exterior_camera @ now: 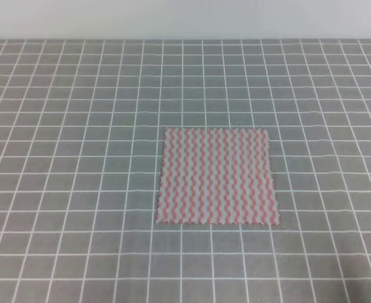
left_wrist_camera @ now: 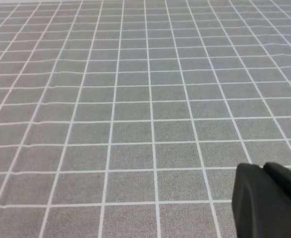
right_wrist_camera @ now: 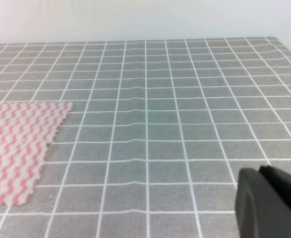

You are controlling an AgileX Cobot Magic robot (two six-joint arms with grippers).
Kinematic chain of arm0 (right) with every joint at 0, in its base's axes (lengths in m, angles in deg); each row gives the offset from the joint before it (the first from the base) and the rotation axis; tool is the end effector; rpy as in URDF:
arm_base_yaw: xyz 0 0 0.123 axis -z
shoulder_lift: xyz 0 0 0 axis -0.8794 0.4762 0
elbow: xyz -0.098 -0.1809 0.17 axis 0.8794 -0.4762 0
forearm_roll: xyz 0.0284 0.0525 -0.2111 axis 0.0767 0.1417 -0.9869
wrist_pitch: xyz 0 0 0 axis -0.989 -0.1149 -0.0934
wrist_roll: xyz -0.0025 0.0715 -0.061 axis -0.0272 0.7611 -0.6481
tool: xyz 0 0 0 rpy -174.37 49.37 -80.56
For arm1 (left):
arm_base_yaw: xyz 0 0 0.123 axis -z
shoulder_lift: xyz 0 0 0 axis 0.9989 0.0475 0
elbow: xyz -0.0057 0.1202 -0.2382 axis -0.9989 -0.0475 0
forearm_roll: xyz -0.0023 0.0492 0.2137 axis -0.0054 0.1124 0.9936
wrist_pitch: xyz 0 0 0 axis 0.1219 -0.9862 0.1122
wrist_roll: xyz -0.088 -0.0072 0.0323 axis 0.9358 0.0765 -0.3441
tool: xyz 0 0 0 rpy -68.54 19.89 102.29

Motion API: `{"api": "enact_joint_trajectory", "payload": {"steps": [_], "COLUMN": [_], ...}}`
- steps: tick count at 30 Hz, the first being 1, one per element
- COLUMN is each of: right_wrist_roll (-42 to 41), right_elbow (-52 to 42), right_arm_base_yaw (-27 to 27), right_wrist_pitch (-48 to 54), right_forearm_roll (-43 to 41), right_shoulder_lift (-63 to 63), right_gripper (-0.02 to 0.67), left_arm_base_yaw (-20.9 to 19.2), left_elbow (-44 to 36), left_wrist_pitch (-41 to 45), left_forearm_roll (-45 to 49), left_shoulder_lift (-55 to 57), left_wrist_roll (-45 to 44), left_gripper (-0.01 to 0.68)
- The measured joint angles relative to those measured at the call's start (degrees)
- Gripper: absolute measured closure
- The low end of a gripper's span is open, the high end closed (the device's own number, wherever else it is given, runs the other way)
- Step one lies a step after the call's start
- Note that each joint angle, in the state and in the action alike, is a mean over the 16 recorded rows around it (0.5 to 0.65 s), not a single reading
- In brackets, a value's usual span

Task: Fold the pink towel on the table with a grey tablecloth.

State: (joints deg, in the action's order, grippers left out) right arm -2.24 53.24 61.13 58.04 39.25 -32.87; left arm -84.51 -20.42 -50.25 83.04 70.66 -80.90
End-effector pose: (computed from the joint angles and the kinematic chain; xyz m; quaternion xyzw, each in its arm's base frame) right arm 0.0419 0.0021 0.1816 0.0159 0.7704 0.0300 0.6367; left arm 0.0408 -0.0034 0.1792 0.0431 0.7899 -0.0062 0.6117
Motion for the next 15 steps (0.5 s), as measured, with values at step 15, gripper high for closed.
{"api": "enact_joint_trajectory", "payload": {"steps": [15], "right_wrist_roll": [0.0], "right_elbow": [0.5], "right_arm_base_yaw": [0.0], "right_wrist_pitch": [0.0], "right_forearm_roll": [0.0], "right_shoulder_lift": [0.5], "right_gripper": [0.666], "left_arm_base_yaw": [0.0], "left_elbow": [-0.1], "left_wrist_pitch": [-0.1], "left_forearm_roll": [0.0], "left_shoulder_lift": [-0.2], "left_wrist_roll": [0.0], "left_gripper": [0.675]}}
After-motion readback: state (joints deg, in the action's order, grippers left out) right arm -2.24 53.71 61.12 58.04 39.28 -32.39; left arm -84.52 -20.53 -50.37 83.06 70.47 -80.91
